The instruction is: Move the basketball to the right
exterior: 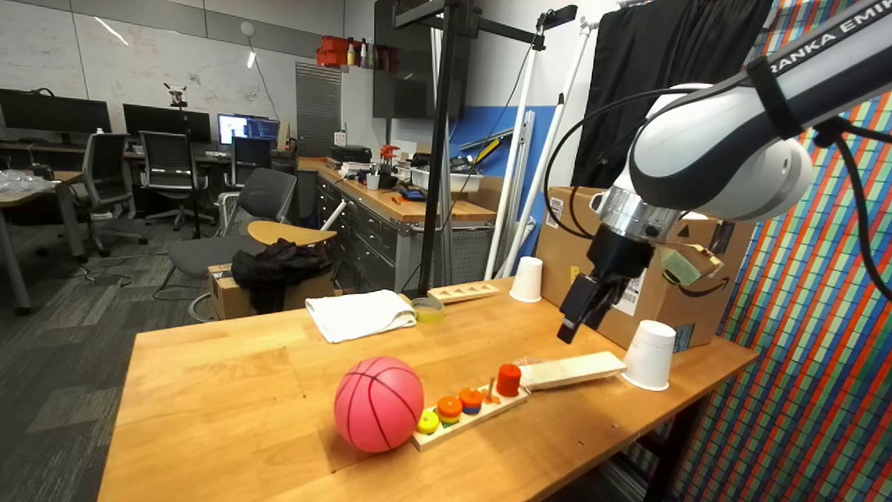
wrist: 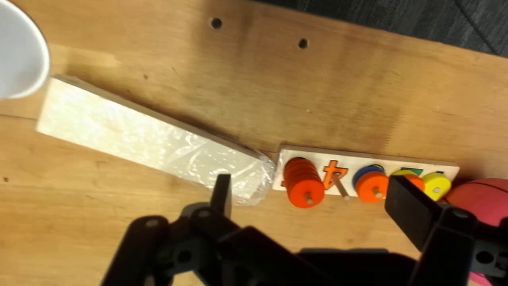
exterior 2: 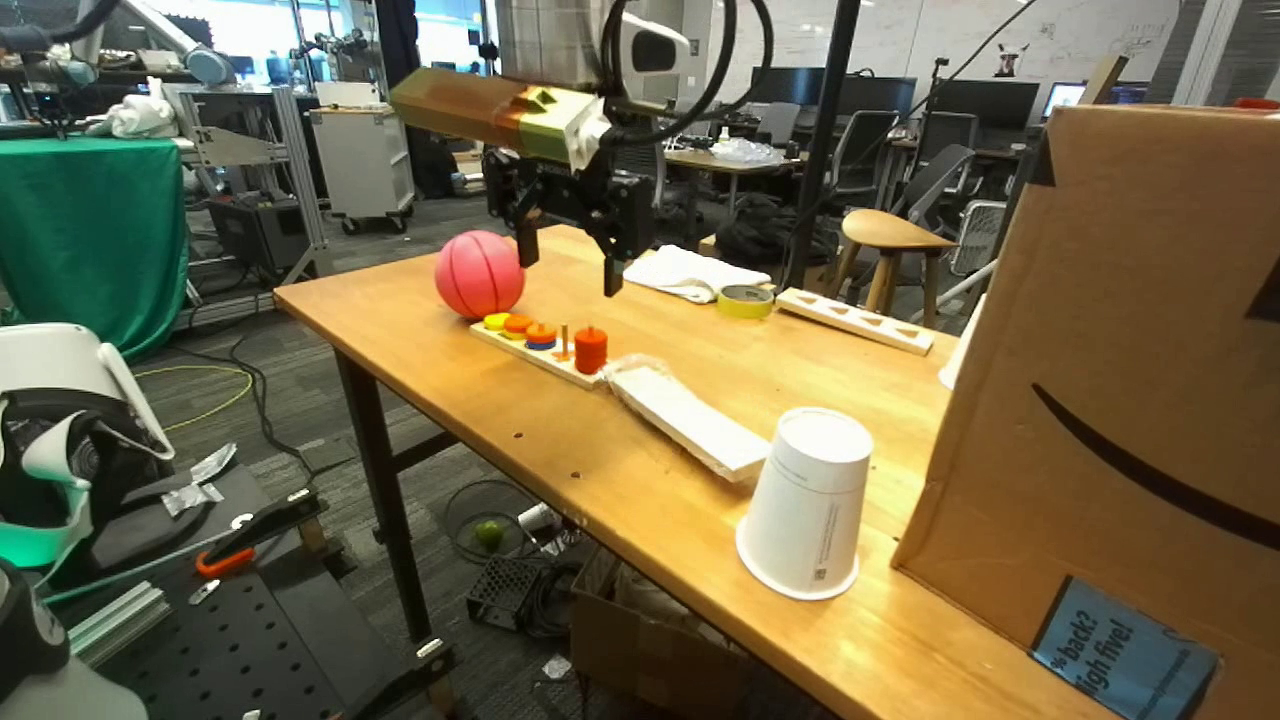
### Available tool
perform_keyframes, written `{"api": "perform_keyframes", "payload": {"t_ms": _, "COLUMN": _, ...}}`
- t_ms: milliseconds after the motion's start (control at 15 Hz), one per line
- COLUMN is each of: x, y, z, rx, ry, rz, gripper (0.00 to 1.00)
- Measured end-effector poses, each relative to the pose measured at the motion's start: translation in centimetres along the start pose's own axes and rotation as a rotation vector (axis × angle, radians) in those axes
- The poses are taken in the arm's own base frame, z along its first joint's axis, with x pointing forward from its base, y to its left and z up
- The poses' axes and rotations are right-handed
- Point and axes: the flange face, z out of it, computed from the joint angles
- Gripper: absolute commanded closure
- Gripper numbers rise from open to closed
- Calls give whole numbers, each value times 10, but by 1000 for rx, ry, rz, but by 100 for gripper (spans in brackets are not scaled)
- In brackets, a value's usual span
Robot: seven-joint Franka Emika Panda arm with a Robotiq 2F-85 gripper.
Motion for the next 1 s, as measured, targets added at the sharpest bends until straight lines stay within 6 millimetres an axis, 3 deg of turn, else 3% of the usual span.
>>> {"api": "perform_keyframes", "payload": {"t_ms": 333, "x": 22, "y": -67, "z": 1, "rx": 67, "ry": 67, "rz": -238, "gripper": 0}}
{"api": "perform_keyframes", "payload": {"t_ms": 600, "x": 29, "y": -117, "z": 0, "rx": 71, "ry": 71, "rz": -456, "gripper": 0}}
{"api": "perform_keyframes", "payload": {"t_ms": 1000, "x": 35, "y": -160, "z": 8, "rx": 59, "ry": 47, "rz": -774, "gripper": 0}}
